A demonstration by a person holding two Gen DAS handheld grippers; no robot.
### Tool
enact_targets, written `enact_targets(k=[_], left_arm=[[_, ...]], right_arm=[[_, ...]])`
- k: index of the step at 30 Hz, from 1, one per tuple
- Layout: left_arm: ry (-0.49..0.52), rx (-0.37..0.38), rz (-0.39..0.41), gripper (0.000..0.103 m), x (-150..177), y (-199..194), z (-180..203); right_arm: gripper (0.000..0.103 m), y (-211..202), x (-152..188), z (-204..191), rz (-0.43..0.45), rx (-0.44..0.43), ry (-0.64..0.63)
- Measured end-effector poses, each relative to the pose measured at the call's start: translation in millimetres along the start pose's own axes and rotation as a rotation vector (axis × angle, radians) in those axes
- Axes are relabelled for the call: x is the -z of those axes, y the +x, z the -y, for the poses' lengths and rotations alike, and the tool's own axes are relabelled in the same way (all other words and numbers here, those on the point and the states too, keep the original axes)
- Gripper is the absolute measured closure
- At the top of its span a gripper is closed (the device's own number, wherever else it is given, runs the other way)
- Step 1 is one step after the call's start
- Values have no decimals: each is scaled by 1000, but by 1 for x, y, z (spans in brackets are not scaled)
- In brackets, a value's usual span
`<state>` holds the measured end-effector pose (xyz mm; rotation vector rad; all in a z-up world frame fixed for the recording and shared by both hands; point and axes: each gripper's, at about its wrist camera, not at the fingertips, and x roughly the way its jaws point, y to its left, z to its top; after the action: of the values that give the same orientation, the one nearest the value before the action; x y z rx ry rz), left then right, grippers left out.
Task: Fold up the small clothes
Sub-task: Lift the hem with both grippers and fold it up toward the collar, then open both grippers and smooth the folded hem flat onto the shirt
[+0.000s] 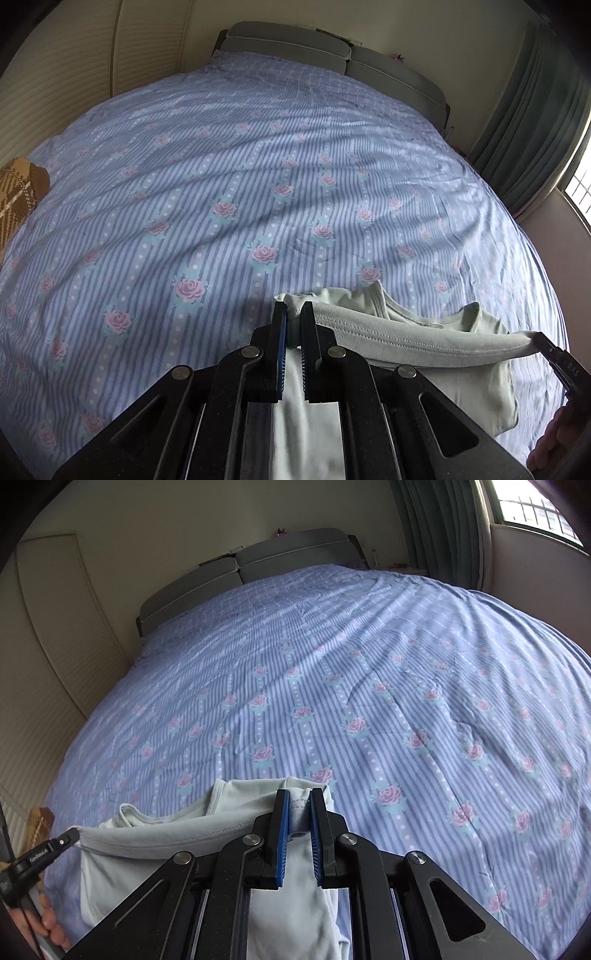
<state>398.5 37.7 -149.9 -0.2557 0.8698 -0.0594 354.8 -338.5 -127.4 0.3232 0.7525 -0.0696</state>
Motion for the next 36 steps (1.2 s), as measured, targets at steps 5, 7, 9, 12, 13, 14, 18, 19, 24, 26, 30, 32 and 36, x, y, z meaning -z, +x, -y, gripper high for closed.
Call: enact_targets(k=[5,7,9,12,13,14,18,19,24,26,30,32,36], left_arm=[[46,-23,-45,92,-2,32,1],[72,-28,-28,90,-2,34,3],[106,-48,-3,87,-4,31,5],[131,-55,29,83,-2,18,8],[146,-54,40,82,1,11,11],[162,-54,52,81,4,5,14],[186,-3,58,74,21,-17,28],[186,18,48,71,26,-20,32],[283,65,-36,69,48,-4,56],[318,42,-83,69,51,12,59],[331,22,-90,65,45,26,58],[341,17,-81,63,40,30,58],[359,2,-69,62,25,40,59]], right_arm=[[91,34,-2,5,-59,18,9],[87,40,-2,6,-61,34,-2],[73,38,-3,2,-46,55,-32],[49,24,-5,-4,17,94,-82],[48,16,-5,-6,42,91,-97],[48,9,-4,-8,63,81,-110],[48,-7,11,-27,76,20,-188],[48,-6,16,-33,62,5,-210],[48,12,39,-61,-28,5,-327],[48,21,45,-68,-73,18,-357],[48,39,55,-79,-114,73,-434],[48,46,56,-84,-109,98,-474],[48,59,47,-92,-95,124,-503]])
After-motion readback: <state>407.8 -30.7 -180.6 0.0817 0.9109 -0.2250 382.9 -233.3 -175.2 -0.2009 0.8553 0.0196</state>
